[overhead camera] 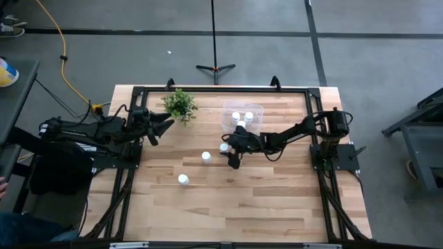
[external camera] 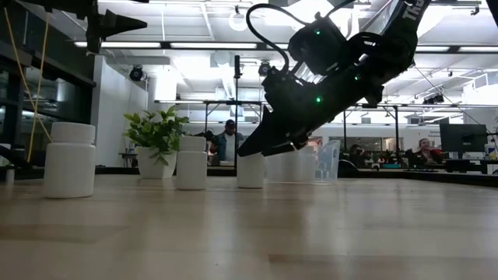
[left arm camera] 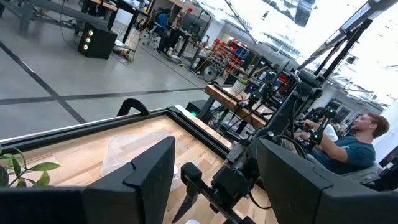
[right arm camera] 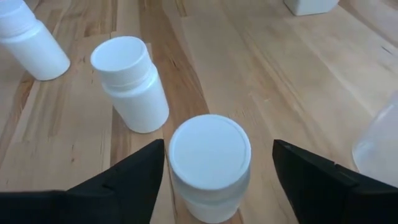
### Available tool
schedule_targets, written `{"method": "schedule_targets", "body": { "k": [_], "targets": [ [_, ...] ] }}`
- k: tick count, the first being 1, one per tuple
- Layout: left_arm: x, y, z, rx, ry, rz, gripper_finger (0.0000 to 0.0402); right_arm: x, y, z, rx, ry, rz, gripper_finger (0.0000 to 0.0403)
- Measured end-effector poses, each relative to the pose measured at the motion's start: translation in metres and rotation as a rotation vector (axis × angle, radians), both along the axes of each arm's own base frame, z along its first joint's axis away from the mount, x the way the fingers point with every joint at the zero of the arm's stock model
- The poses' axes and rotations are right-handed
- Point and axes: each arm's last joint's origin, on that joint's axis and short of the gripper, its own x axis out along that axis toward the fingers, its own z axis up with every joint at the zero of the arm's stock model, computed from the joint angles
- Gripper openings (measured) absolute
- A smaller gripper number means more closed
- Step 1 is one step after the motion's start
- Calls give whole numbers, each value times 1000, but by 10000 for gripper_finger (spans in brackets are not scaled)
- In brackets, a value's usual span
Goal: Pick and place pill bottles into a basket
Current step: Put the white pill bottle into the transparent container
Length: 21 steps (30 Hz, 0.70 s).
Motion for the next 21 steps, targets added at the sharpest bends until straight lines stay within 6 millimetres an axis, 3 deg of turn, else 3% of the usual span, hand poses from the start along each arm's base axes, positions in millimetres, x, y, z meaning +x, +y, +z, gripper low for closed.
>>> {"method": "schedule_targets", "body": {
  "k": [15, 21],
  "targets": [
    [0, 0, 0, 0, 0, 0, 260, 0, 1, 0, 15, -2, 18, 180],
    [0, 0, 0, 0, 0, 0, 260, 1, 1, 2, 15, -15, 17, 159]
  ]
}}
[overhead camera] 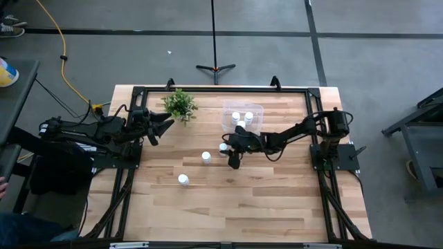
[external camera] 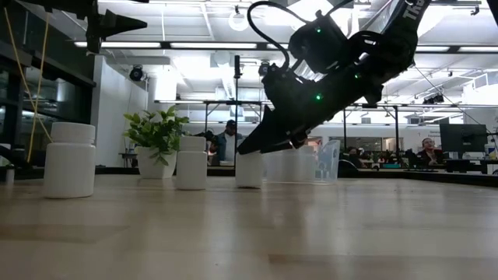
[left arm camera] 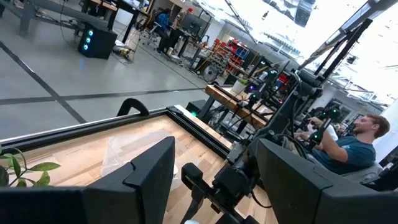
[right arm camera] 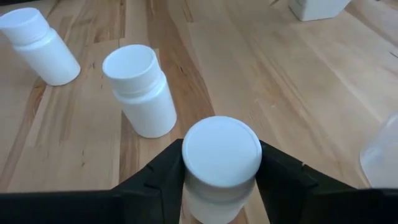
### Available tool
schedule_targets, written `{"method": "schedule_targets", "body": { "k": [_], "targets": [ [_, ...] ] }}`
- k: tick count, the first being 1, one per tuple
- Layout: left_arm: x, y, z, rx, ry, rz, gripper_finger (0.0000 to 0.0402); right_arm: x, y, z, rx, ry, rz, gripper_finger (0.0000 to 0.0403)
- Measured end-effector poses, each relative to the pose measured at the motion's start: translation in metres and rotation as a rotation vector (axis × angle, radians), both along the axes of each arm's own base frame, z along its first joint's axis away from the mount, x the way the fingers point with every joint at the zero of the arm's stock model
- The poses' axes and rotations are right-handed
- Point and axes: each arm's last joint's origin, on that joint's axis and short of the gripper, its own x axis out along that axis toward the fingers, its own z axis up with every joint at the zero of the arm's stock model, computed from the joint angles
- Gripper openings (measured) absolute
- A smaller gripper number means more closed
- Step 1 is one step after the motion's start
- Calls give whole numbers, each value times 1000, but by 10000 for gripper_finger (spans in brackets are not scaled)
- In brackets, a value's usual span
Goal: Pick and place pill bottles into a basket
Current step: Put the white pill bottle into the transparent container
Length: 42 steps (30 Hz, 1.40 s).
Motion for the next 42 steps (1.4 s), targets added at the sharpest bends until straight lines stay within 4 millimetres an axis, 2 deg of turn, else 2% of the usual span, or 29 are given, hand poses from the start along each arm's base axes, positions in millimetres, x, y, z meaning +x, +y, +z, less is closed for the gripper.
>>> {"method": "schedule_targets", "body": {
  "k": [16, 24, 32, 42],
  "targets": [
    [0, 0, 0, 0, 0, 0, 260, 2, 0, 6, 2, -65, 4, 156],
    [0, 0, 0, 0, 0, 0, 260, -1, -7, 28, 44, -129, -46, 155],
    [0, 0, 0, 0, 0, 0, 260, -8, -15, 63, 38, -234, -61, 155],
    [0, 0, 0, 0, -1, 0, 260, -36, -16, 133, -46, -442, -96, 155]
  ]
}}
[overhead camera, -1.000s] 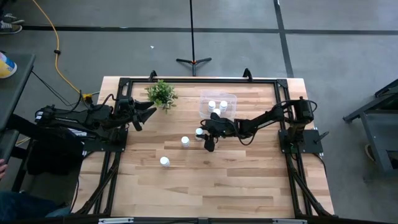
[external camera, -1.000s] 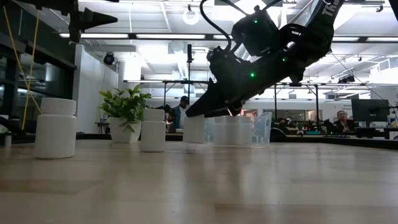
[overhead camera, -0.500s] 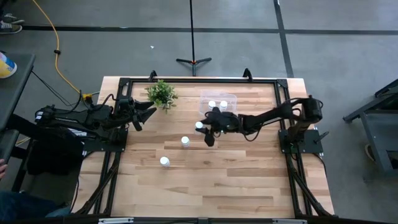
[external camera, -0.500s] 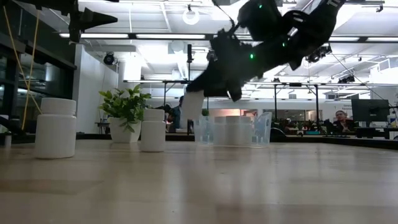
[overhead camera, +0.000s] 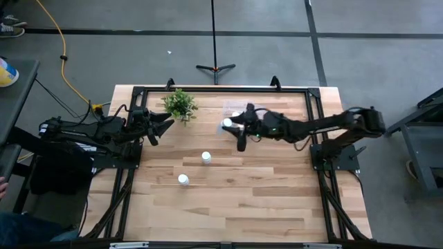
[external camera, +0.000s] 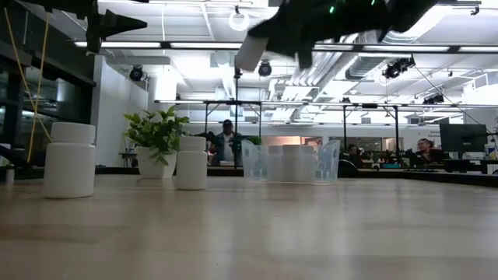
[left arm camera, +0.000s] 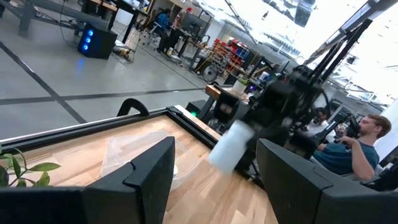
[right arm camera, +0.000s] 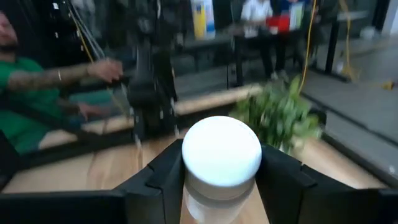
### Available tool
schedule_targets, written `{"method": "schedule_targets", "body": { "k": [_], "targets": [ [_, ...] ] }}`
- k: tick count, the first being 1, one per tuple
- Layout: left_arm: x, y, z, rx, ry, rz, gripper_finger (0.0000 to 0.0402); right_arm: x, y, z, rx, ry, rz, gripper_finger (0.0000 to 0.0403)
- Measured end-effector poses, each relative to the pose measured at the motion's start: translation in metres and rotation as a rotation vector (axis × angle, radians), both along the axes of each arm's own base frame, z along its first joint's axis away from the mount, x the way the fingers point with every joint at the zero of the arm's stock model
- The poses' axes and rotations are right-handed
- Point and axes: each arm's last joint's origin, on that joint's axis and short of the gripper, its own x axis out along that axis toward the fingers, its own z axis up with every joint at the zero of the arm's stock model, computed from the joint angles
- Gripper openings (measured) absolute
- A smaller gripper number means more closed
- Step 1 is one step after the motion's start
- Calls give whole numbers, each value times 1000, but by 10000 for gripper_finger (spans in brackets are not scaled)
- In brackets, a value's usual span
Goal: Pick and place pill bottles into a basket
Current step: Put the white pill bottle into the transparent container
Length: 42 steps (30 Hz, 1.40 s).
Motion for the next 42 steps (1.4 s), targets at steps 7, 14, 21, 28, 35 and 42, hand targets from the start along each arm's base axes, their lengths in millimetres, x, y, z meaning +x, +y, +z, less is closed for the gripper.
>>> {"method": "schedule_targets", "body": {
  "k": [7, 14, 21, 28, 35, 42],
  "targets": [
    [0, 0, 0, 0, 1, 0, 260, -27, 2, 41, -45, -122, 2, 155],
    [0, 0, 0, 0, 0, 0, 260, -54, 6, 75, -38, -249, 67, 153],
    [0, 0, 0, 0, 0, 0, 260, -84, 10, 99, -57, -320, 150, 152],
    [0, 0, 0, 0, 0, -2, 260, -111, 13, 109, -73, -279, 189, 151],
    [0, 0, 0, 0, 0, -4, 260, -133, 16, 112, -66, -235, 228, 152],
    [0, 0, 0, 0, 0, -4, 260, -148, 21, 119, -32, -281, 366, 154]
  ]
}}
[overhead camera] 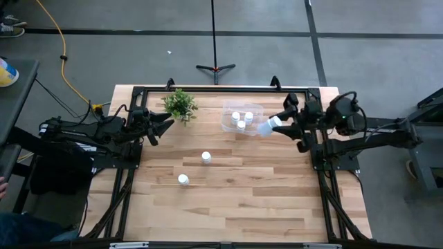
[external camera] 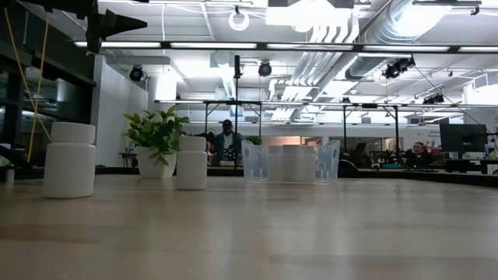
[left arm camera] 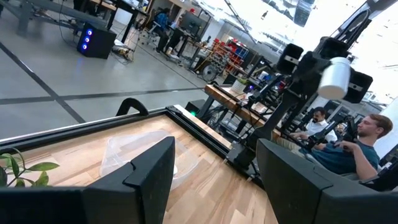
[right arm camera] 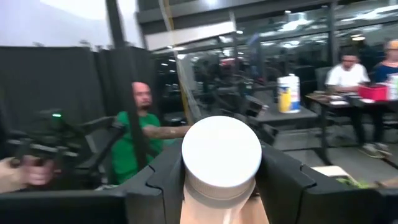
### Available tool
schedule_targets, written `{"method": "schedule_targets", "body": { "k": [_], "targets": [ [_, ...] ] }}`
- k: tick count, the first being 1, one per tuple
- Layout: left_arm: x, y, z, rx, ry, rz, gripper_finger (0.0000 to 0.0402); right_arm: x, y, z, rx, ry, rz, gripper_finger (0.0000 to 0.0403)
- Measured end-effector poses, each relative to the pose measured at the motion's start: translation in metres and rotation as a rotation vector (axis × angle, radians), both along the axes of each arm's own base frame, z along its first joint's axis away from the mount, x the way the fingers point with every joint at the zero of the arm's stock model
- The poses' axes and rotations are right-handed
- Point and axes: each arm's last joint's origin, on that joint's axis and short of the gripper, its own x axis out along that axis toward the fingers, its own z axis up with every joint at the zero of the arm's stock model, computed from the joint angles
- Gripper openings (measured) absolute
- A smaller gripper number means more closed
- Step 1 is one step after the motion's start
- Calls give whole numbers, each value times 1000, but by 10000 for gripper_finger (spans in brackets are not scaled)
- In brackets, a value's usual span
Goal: Pick and place pill bottles into a basket
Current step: Put the white pill bottle into the transparent container
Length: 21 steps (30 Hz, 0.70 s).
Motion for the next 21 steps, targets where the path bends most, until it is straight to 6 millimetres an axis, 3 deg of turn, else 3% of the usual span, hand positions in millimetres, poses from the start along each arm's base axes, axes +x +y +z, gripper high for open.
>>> {"method": "schedule_targets", "body": {
  "k": [9, 15, 21],
  "targets": [
    [0, 0, 0, 0, 0, 0, 260, -12, 8, 20, -67, -210, 257, 151],
    [0, 0, 0, 0, 0, 0, 260, -21, 10, 34, -122, -377, 316, 150],
    [0, 0, 0, 0, 0, 0, 260, -21, 10, 34, -126, -385, 319, 152]
  ]
}}
